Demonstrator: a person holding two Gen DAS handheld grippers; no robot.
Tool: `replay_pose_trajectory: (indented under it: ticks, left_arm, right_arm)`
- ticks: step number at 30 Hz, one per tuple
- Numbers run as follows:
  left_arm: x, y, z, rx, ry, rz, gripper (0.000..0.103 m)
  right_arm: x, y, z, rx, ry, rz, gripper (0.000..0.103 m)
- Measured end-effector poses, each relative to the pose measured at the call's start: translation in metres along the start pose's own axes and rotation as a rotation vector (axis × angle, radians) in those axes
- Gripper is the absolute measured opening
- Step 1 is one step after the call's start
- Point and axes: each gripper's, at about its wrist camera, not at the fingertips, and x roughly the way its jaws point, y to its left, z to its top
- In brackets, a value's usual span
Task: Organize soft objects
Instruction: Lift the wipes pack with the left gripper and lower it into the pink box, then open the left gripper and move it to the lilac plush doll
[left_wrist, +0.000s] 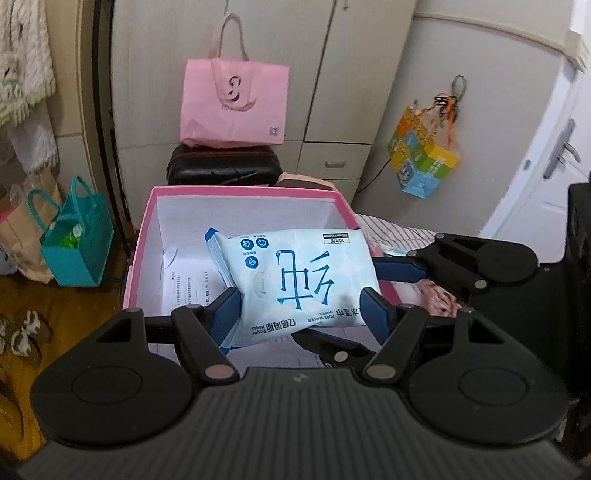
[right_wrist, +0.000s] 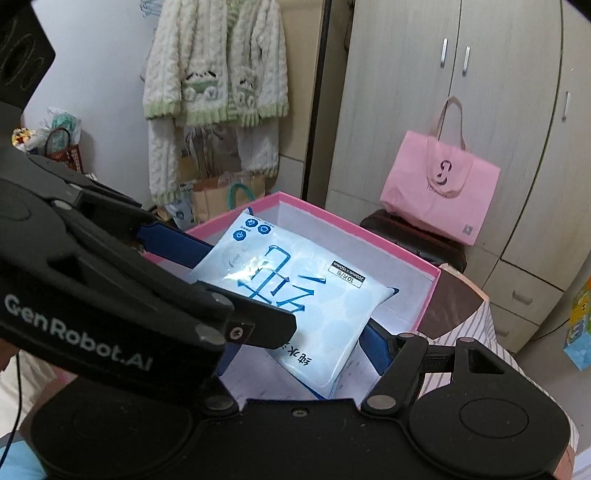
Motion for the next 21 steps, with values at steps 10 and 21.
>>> replay_pose_trajectory:
  ticks: [10,21]
  left_arm:
    - [0.034,0.026,0.007,-0.147,0.031,0.040,0.074]
    - [-0.036,0.007,-0.012,-0.037,-0.079,0.067,0.078]
  right_arm:
    - [0.041,-0.007,0.003,-0.036,0.101,0.001,0.075]
    - [-0.025,-0.013,-0.011,0.035,0.005,0.028,0.076]
